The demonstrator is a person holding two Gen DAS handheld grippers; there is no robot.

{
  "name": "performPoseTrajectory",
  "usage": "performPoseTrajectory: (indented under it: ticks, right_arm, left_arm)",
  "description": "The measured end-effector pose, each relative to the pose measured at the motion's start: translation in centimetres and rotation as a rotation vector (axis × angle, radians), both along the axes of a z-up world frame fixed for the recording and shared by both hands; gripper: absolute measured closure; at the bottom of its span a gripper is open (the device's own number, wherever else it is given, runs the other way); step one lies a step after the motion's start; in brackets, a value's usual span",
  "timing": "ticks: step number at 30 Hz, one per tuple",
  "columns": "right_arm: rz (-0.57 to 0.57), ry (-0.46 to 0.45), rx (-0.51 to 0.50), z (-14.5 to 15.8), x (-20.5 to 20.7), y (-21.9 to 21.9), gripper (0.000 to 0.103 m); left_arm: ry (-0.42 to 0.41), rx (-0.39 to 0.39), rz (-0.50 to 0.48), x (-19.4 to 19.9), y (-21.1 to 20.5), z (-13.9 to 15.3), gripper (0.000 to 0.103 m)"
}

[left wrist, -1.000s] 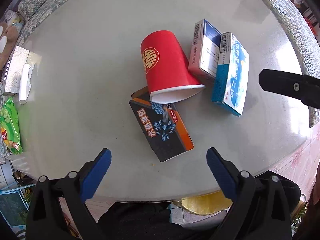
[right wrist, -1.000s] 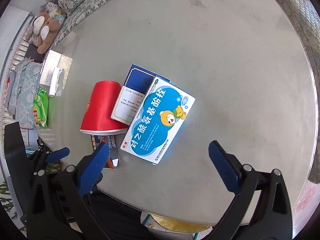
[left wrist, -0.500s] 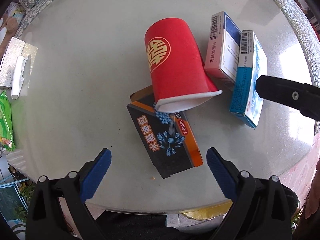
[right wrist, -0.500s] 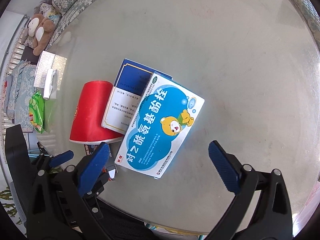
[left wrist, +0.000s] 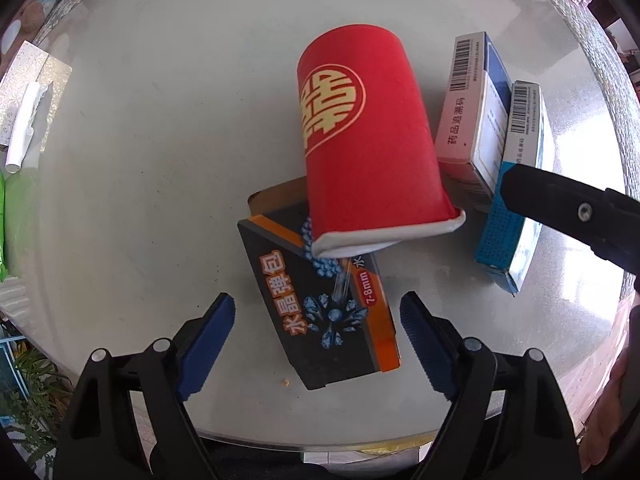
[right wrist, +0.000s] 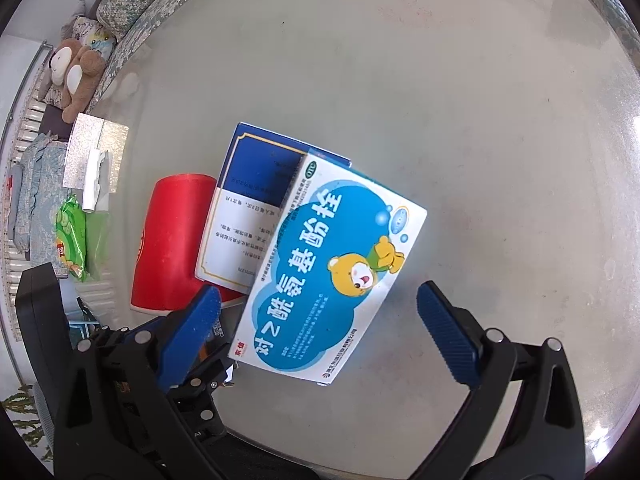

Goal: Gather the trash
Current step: 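Close the left tool on the black crystal-bead box while the right tool grips the blue medicine box, then lift the bead box with the left tool while the right tool carries the medicine box to the bin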

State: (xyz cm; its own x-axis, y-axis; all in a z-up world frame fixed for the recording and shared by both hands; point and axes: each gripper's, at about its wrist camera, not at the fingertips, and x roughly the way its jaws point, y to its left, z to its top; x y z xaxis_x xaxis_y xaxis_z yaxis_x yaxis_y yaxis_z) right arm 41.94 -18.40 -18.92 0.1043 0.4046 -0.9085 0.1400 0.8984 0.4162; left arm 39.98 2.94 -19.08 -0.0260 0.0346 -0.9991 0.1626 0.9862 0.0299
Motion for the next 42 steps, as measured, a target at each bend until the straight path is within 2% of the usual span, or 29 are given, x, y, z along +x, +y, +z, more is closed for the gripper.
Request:
performPoseTrajectory:
  ticks: [5, 7, 12, 15, 19, 23, 35, 42]
  right_arm:
    - [0.004, -0.012, 0.007, 0.0, 0.0, 0.3, 0.025]
    - [0.006, -0.013, 0.009, 0.0, -0.1, 0.4, 0.029]
    - [0.008, -0.025, 0.005, 0.0, 0.0, 0.6, 0.030]
    - [0.006, -0.030, 0.005, 0.0, 0.0, 0.5, 0.031]
    - [0.032, -0.053, -0.048, 0.6, -0.4, 0.4, 0.034]
    - [0.042, -0.070, -0.072, 1.2, -1.0, -0.1, 0.035]
    - [0.047, -0.085, -0.129, 2.1, -3.2, -1.6, 0.036]
    - [0.061, -0.092, -0.160, 2.7, -4.5, -1.6, 0.036]
  left_arm:
    - [0.016, -0.011, 0.012, 0.6, -0.1, -0.8, 0.031]
    - [0.020, -0.020, 0.022, 0.9, 0.2, -0.8, 0.033]
    - [0.024, -0.018, 0.019, 0.7, -0.6, -0.8, 0.043]
    - [0.033, -0.028, 0.012, 0.5, -1.1, -0.9, 0.044]
    - [0.033, -0.033, -0.003, 0.1, -1.3, -0.4, 0.046]
    - [0.020, -0.012, -0.011, -0.5, -1.1, 0.5, 0.048]
    - [0.013, -0.006, -0.010, -2.3, 0.3, 1.3, 0.049]
    - [0.025, -0.027, -0.024, -2.8, 0.8, 2.9, 0.050]
